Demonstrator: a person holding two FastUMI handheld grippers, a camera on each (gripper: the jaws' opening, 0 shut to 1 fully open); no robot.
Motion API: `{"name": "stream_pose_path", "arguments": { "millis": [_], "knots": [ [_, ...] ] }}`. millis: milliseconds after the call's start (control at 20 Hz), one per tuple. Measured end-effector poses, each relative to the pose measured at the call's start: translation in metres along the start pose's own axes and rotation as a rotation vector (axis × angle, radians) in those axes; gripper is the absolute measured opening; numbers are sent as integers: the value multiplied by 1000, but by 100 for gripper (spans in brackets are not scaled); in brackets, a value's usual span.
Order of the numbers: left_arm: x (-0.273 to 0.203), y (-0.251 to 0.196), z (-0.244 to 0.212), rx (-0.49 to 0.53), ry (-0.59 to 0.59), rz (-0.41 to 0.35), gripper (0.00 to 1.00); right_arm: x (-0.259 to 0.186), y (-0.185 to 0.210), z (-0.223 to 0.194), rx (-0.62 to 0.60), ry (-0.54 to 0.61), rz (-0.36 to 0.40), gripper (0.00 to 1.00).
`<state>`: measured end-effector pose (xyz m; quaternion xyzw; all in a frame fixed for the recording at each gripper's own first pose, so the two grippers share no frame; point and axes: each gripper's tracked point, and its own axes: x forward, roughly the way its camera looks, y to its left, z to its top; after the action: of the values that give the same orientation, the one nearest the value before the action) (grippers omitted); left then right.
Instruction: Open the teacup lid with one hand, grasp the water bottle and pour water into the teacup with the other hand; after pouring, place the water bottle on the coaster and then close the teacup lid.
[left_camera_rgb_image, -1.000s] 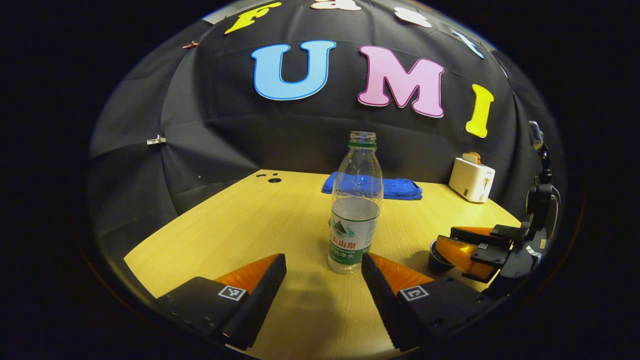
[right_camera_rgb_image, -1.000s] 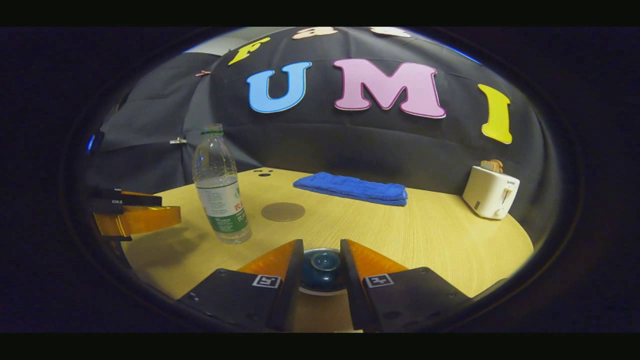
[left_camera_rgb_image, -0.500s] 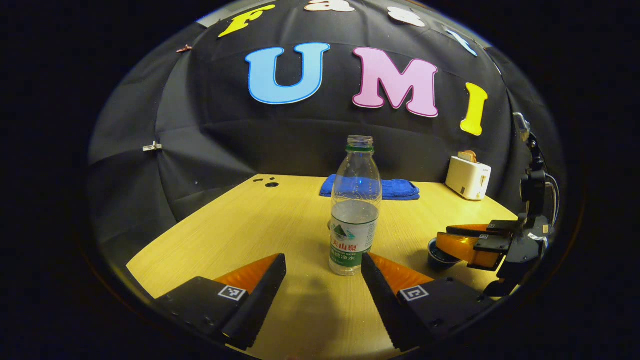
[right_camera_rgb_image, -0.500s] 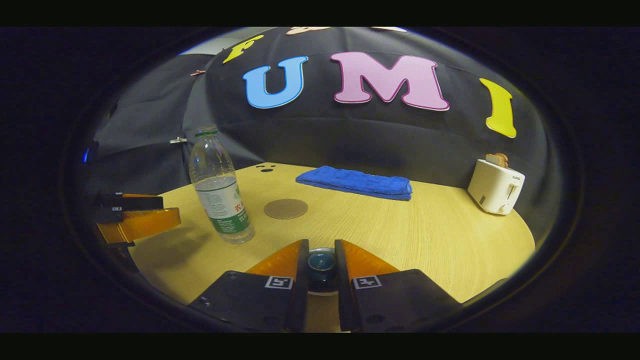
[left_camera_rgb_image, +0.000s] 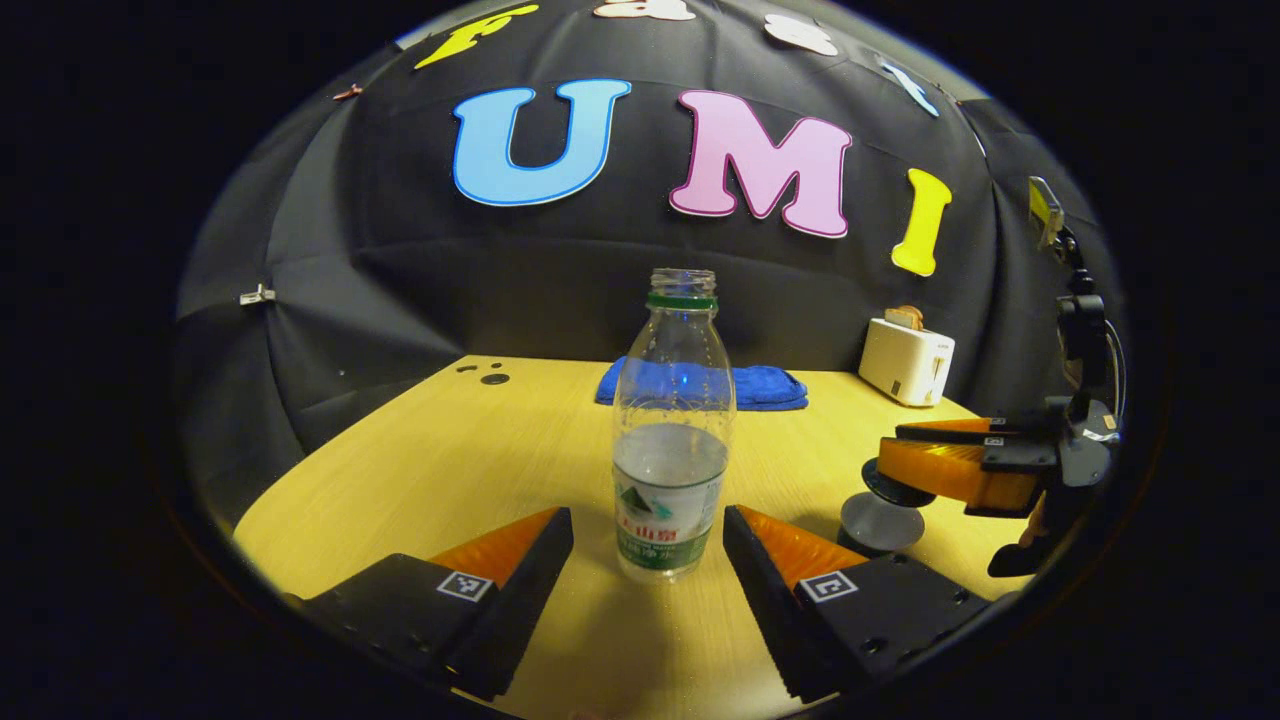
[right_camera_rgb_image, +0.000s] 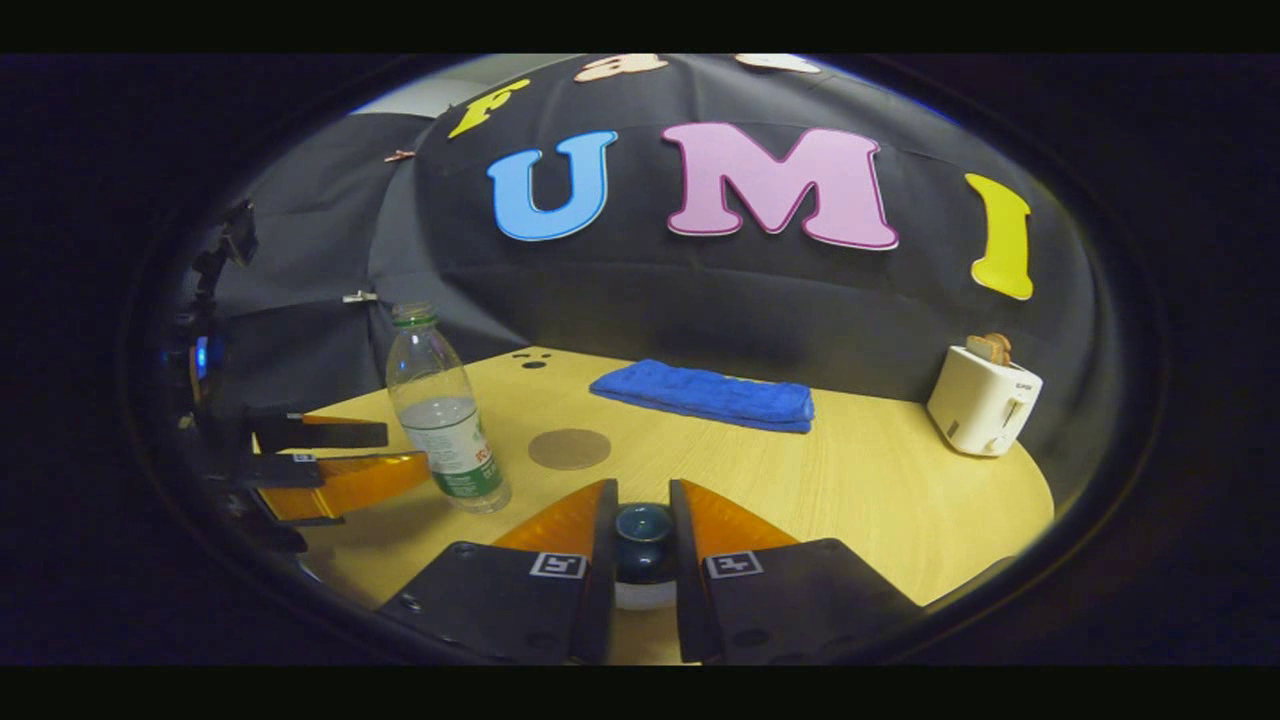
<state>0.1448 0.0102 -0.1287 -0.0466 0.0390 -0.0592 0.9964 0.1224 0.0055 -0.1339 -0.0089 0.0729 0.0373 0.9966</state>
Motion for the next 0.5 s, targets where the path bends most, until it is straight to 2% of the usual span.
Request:
{"name": "stream_pose_path", "arguments": {
  "millis": [50,100,250,300,450,500],
  "knots": [
    [8,-2,2,1,-6,-17,95,-3,-5,0,-6,-2,-8,28],
    [16,-1,4,7,-13,-23,95,-6,-12,-1,-11,0,-17,33],
    [37,-2,9,25,-32,-50,95,-16,-32,-7,-6,16,-54,33],
    [46,-4,9,25,-37,-60,95,-19,-38,-10,2,23,-70,24],
    [59,-10,8,12,-41,-89,94,-27,-55,-20,23,42,-116,24],
    [63,-9,9,8,-50,-83,97,-28,-57,-23,31,46,-125,24]
  ]
}}
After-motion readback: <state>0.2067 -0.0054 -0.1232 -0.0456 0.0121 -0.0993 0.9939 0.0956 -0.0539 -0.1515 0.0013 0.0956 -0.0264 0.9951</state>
